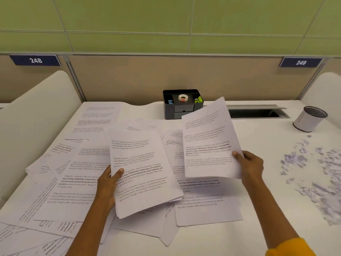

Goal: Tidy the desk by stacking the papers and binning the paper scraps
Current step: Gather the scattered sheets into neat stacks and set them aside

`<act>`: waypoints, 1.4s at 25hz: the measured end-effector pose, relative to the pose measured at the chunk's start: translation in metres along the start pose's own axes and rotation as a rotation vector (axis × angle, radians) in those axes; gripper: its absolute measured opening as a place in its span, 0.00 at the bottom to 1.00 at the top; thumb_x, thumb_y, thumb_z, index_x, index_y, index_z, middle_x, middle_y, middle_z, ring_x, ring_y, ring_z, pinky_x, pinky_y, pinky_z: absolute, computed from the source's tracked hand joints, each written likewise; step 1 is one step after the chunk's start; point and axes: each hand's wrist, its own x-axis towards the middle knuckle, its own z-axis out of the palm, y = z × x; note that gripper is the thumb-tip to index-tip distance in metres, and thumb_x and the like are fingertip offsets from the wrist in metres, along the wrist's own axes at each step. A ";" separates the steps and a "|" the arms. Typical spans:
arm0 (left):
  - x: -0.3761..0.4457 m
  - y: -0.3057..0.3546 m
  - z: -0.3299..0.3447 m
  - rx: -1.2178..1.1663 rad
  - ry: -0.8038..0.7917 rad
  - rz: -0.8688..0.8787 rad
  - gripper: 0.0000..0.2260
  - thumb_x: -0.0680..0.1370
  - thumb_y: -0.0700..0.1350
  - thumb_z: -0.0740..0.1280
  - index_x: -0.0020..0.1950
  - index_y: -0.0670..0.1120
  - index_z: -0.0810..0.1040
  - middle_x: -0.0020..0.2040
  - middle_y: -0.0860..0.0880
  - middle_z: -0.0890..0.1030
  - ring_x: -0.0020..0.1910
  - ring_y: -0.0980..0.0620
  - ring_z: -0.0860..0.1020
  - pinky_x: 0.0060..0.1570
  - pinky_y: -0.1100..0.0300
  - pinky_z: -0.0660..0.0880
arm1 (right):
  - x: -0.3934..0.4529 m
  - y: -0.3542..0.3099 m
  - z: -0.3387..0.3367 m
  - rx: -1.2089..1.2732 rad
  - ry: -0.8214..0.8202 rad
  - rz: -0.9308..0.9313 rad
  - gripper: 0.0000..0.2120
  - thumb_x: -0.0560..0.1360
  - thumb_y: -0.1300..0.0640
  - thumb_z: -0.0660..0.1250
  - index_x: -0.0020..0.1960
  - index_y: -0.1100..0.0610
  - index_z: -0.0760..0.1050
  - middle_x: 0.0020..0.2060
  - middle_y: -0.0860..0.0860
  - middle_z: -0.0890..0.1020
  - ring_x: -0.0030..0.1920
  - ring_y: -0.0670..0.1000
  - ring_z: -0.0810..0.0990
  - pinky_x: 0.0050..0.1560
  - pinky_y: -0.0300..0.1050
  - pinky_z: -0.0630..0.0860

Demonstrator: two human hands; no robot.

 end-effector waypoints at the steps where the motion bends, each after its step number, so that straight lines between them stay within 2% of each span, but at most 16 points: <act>1: 0.000 -0.001 0.003 0.005 -0.007 -0.001 0.16 0.76 0.36 0.67 0.63 0.46 0.75 0.55 0.44 0.80 0.50 0.44 0.80 0.51 0.47 0.76 | 0.004 0.002 -0.002 0.075 0.001 0.047 0.08 0.70 0.57 0.73 0.48 0.59 0.81 0.43 0.55 0.83 0.45 0.58 0.81 0.51 0.51 0.78; 3: 0.000 -0.002 0.011 0.028 -0.027 0.000 0.15 0.76 0.36 0.67 0.62 0.47 0.75 0.56 0.43 0.80 0.52 0.43 0.79 0.53 0.46 0.76 | 0.006 0.006 -0.001 0.166 -0.038 0.123 0.05 0.69 0.59 0.74 0.45 0.57 0.81 0.45 0.56 0.84 0.46 0.59 0.82 0.54 0.55 0.79; 5: -0.002 -0.003 0.021 0.046 -0.053 0.004 0.15 0.76 0.37 0.67 0.61 0.47 0.75 0.56 0.44 0.80 0.51 0.44 0.80 0.53 0.46 0.76 | -0.004 0.010 0.008 0.195 -0.125 0.149 0.04 0.70 0.62 0.73 0.45 0.59 0.81 0.44 0.57 0.83 0.42 0.57 0.81 0.51 0.52 0.79; 7: -0.005 -0.006 0.032 0.055 -0.082 0.007 0.15 0.76 0.37 0.66 0.62 0.46 0.75 0.55 0.45 0.81 0.49 0.46 0.80 0.48 0.50 0.78 | -0.021 0.013 0.023 0.201 -0.213 0.165 0.06 0.71 0.64 0.72 0.48 0.63 0.80 0.42 0.58 0.83 0.40 0.55 0.81 0.49 0.50 0.79; 9: -0.007 -0.009 0.042 0.060 -0.092 0.004 0.13 0.78 0.39 0.65 0.62 0.46 0.74 0.53 0.45 0.81 0.48 0.46 0.81 0.42 0.53 0.80 | -0.039 0.019 0.041 0.165 -0.288 0.188 0.04 0.70 0.62 0.73 0.45 0.61 0.81 0.43 0.58 0.84 0.42 0.57 0.82 0.51 0.53 0.80; 12: -0.007 -0.011 0.052 0.066 -0.053 -0.033 0.11 0.80 0.43 0.62 0.62 0.47 0.74 0.51 0.45 0.82 0.49 0.44 0.80 0.45 0.50 0.79 | -0.058 0.028 0.064 0.069 -0.359 0.182 0.03 0.69 0.59 0.74 0.42 0.57 0.82 0.41 0.55 0.85 0.44 0.57 0.84 0.51 0.53 0.80; 16: -0.007 -0.012 0.052 0.084 -0.051 -0.048 0.10 0.79 0.50 0.62 0.59 0.49 0.74 0.49 0.47 0.82 0.47 0.46 0.81 0.42 0.53 0.79 | -0.078 0.030 0.083 0.030 -0.436 0.137 0.04 0.70 0.59 0.73 0.44 0.59 0.81 0.40 0.54 0.85 0.42 0.57 0.84 0.42 0.46 0.79; 18: -0.005 -0.016 0.049 0.179 -0.054 0.002 0.12 0.77 0.46 0.66 0.61 0.47 0.74 0.53 0.45 0.82 0.48 0.45 0.81 0.44 0.51 0.80 | -0.085 0.028 0.087 -0.004 -0.473 0.124 0.04 0.71 0.56 0.73 0.43 0.56 0.81 0.40 0.53 0.85 0.42 0.55 0.84 0.41 0.44 0.78; 20: -0.003 -0.020 0.046 0.272 -0.044 0.067 0.15 0.76 0.40 0.67 0.63 0.45 0.74 0.57 0.43 0.80 0.50 0.45 0.80 0.47 0.50 0.79 | -0.085 0.026 0.086 -0.083 -0.437 0.080 0.07 0.72 0.51 0.71 0.43 0.55 0.80 0.40 0.49 0.84 0.42 0.50 0.82 0.41 0.37 0.76; 22: -0.004 -0.018 0.043 0.271 -0.036 0.099 0.16 0.76 0.39 0.67 0.64 0.45 0.73 0.56 0.44 0.80 0.49 0.45 0.80 0.45 0.53 0.78 | -0.076 0.027 0.077 -0.284 -0.288 -0.053 0.10 0.73 0.48 0.70 0.47 0.55 0.79 0.43 0.50 0.81 0.44 0.48 0.78 0.41 0.36 0.71; 24: -0.006 -0.013 0.039 0.208 -0.040 0.090 0.16 0.76 0.38 0.67 0.64 0.47 0.74 0.54 0.45 0.80 0.49 0.45 0.80 0.45 0.53 0.78 | -0.062 0.031 0.063 -0.606 -0.166 -0.169 0.18 0.72 0.45 0.69 0.56 0.55 0.76 0.52 0.54 0.78 0.53 0.54 0.75 0.50 0.45 0.70; 27: -0.004 -0.008 0.027 0.088 -0.041 0.029 0.16 0.76 0.37 0.67 0.62 0.47 0.75 0.54 0.45 0.81 0.51 0.43 0.80 0.51 0.46 0.77 | -0.048 0.030 0.045 -1.052 -0.127 -0.070 0.35 0.68 0.38 0.71 0.67 0.53 0.66 0.61 0.57 0.70 0.62 0.59 0.68 0.59 0.53 0.67; 29: -0.002 -0.007 0.019 0.041 -0.023 0.005 0.16 0.75 0.37 0.67 0.62 0.46 0.76 0.56 0.43 0.81 0.53 0.41 0.79 0.54 0.42 0.75 | -0.042 0.023 0.040 -1.087 -0.169 0.035 0.41 0.65 0.38 0.73 0.69 0.54 0.61 0.63 0.57 0.67 0.64 0.60 0.67 0.61 0.56 0.66; 31: 0.000 -0.005 0.014 0.017 -0.007 -0.007 0.16 0.75 0.37 0.68 0.62 0.45 0.76 0.57 0.42 0.80 0.54 0.40 0.79 0.55 0.41 0.74 | -0.034 0.019 0.040 -0.977 -0.207 0.123 0.42 0.64 0.44 0.77 0.69 0.55 0.60 0.64 0.57 0.68 0.64 0.61 0.69 0.62 0.57 0.65; 33: 0.000 -0.003 0.009 0.008 -0.001 -0.010 0.16 0.75 0.38 0.68 0.63 0.46 0.75 0.57 0.42 0.80 0.54 0.40 0.78 0.54 0.43 0.75 | -0.027 0.020 0.039 -0.870 -0.191 0.158 0.38 0.65 0.51 0.77 0.68 0.57 0.62 0.62 0.57 0.72 0.63 0.61 0.71 0.61 0.55 0.66; 35: -0.001 0.000 0.005 -0.004 -0.004 -0.007 0.17 0.75 0.38 0.68 0.63 0.46 0.75 0.57 0.43 0.80 0.54 0.41 0.79 0.52 0.44 0.76 | -0.025 0.021 0.036 -0.792 -0.132 0.108 0.28 0.69 0.56 0.74 0.65 0.58 0.67 0.59 0.57 0.77 0.60 0.60 0.74 0.59 0.52 0.68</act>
